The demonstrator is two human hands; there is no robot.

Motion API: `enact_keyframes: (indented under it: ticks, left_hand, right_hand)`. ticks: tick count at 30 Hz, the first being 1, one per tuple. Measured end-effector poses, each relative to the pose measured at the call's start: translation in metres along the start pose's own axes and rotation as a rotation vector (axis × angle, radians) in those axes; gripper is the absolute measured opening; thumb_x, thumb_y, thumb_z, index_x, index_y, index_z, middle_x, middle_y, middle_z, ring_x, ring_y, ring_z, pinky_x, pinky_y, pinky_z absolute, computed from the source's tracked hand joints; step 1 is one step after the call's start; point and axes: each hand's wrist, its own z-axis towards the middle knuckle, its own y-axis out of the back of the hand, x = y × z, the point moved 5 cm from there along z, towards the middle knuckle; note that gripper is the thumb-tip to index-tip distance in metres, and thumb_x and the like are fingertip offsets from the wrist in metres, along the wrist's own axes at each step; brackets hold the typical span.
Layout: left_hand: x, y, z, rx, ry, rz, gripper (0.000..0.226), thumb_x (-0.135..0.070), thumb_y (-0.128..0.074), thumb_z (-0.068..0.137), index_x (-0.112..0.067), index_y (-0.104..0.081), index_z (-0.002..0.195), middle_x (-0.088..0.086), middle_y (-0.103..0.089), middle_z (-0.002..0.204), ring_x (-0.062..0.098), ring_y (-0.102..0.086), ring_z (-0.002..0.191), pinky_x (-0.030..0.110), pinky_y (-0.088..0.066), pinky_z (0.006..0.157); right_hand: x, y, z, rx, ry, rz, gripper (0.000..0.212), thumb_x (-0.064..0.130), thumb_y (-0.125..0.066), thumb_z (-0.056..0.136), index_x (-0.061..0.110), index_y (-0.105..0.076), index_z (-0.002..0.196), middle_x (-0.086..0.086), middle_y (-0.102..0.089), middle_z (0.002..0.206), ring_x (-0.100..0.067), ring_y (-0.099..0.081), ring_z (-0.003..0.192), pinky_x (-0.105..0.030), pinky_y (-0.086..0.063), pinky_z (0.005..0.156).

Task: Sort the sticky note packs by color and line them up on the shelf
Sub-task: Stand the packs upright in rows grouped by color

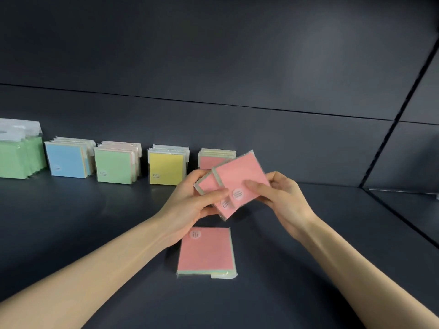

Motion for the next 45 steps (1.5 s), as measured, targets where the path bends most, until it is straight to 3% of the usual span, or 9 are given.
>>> enact_keyframes:
  ticks: [6,12,20,23,29,34,38,42,45]
  left_hand:
    - [-0.003,0.006,0.002,-0.048,-0.081,0.274,0.040,0.000,-0.069,0.080,-0.018,-0.053,0.112,0.001,-0.071,0.102,0.013,-0.067,0.094,0.026,-0.054,0.079]
    - [-0.006,0.006,0.004,0.065,-0.157,0.514,0.032,-0.002,-0.063,0.087,-0.015,-0.055,0.115,-0.002,-0.069,0.109,0.007,-0.065,0.099,0.017,-0.049,0.088]
    - [-0.011,0.023,-0.003,0.257,0.150,1.145,0.085,-0.064,-0.077,0.054,-0.032,-0.048,0.127,-0.020,-0.047,0.124,-0.002,-0.044,0.118,0.018,-0.036,0.095]
    - [-0.009,0.020,-0.015,0.486,0.215,1.375,0.080,-0.060,-0.076,0.063,-0.033,-0.046,0.133,-0.024,-0.035,0.131,-0.004,-0.033,0.121,0.015,-0.029,0.097]
    - [-0.011,0.014,-0.014,0.479,0.150,1.153,0.050,-0.033,-0.087,0.063,-0.027,-0.060,0.105,-0.013,-0.060,0.106,-0.007,-0.056,0.083,0.015,-0.046,0.073]
    - [-0.016,0.026,-0.004,0.215,0.026,0.912,0.050,-0.018,-0.083,0.069,-0.021,-0.048,0.105,-0.010,-0.062,0.102,0.002,-0.058,0.085,0.015,-0.047,0.071]
    - [-0.007,0.035,0.005,-0.045,-0.045,0.792,0.057,-0.019,-0.079,0.075,-0.023,-0.044,0.119,-0.010,-0.056,0.112,-0.002,-0.055,0.096,0.009,-0.044,0.074]
    - [0.004,0.022,0.005,-0.095,-0.107,0.700,0.043,-0.020,-0.063,0.089,-0.020,-0.032,0.119,-0.009,-0.053,0.110,-0.004,-0.054,0.090,0.002,-0.041,0.069]
    - [0.011,0.015,0.009,-0.063,-0.109,0.711,0.030,-0.025,-0.048,0.097,-0.020,-0.026,0.116,0.002,-0.048,0.125,0.008,-0.053,0.106,0.011,-0.041,0.084]
  right_hand:
    - [-0.002,-0.011,-0.001,0.089,0.032,-0.174,0.050,-0.003,-0.073,0.074,0.016,-0.052,0.115,-0.004,-0.071,0.103,-0.018,-0.068,0.093,-0.032,-0.056,0.083]
    - [0.000,-0.009,-0.003,0.104,0.082,-0.251,0.030,-0.008,-0.069,0.078,0.006,-0.052,0.100,-0.001,-0.069,0.086,-0.007,-0.064,0.070,-0.023,-0.054,0.068]
    - [-0.005,-0.009,-0.001,0.142,0.094,-0.344,0.023,0.003,-0.070,0.081,0.016,-0.057,0.095,-0.001,-0.068,0.087,-0.012,-0.065,0.078,-0.032,-0.053,0.075]
    - [-0.008,-0.006,0.001,0.128,0.087,-0.356,0.023,0.007,-0.072,0.080,0.015,-0.058,0.096,-0.006,-0.070,0.094,-0.017,-0.066,0.085,-0.035,-0.053,0.082]
    - [-0.011,-0.004,0.002,0.111,0.072,-0.356,0.024,0.011,-0.072,0.081,0.015,-0.057,0.100,-0.007,-0.070,0.100,-0.020,-0.066,0.093,-0.034,-0.052,0.085]
    - [-0.012,-0.004,0.002,0.120,0.030,-0.354,0.020,0.016,-0.064,0.089,0.014,-0.053,0.106,0.002,-0.065,0.097,-0.007,-0.062,0.083,-0.018,-0.051,0.072]
    - [-0.011,-0.007,-0.001,0.164,-0.001,-0.372,0.018,0.034,-0.054,0.094,0.018,-0.051,0.102,-0.002,-0.057,0.099,-0.011,-0.055,0.083,-0.035,-0.050,0.082]
    - [-0.010,-0.020,-0.005,0.302,0.061,-0.377,0.042,0.020,-0.079,0.074,0.016,-0.052,0.107,0.004,-0.061,0.100,-0.004,-0.061,0.087,-0.020,-0.049,0.072]
    - [-0.014,-0.017,-0.003,0.248,0.051,-0.391,0.045,0.007,-0.077,0.075,0.022,-0.047,0.106,0.004,-0.061,0.101,-0.009,-0.061,0.092,-0.024,-0.053,0.076]
